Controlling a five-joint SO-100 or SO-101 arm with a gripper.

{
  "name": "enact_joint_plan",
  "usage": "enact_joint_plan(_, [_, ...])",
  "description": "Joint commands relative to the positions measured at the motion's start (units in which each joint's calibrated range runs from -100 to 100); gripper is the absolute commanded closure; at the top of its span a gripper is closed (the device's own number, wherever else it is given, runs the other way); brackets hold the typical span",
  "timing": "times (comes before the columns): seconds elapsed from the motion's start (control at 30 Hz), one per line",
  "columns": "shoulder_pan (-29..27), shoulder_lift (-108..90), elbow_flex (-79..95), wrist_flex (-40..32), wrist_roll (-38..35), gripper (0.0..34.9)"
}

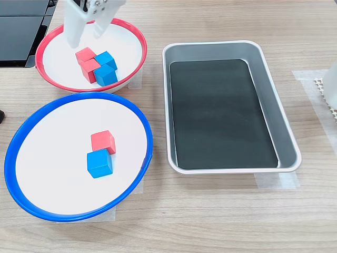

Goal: Relocate any misplaced blocks to their matching dishes.

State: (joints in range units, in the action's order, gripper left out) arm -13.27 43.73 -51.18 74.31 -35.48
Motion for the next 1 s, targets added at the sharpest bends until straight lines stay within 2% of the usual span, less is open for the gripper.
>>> enact_joint_plan(0.0, [-0.1,-7.1,4.8,4.4,-3.1,22.7])
enact_joint_plan(0.47, [3.2,-7.3,11.3,-2.9,-1.9,19.5])
enact_joint_plan(0.97, [5.1,-1.8,8.6,-0.9,-1.2,19.7])
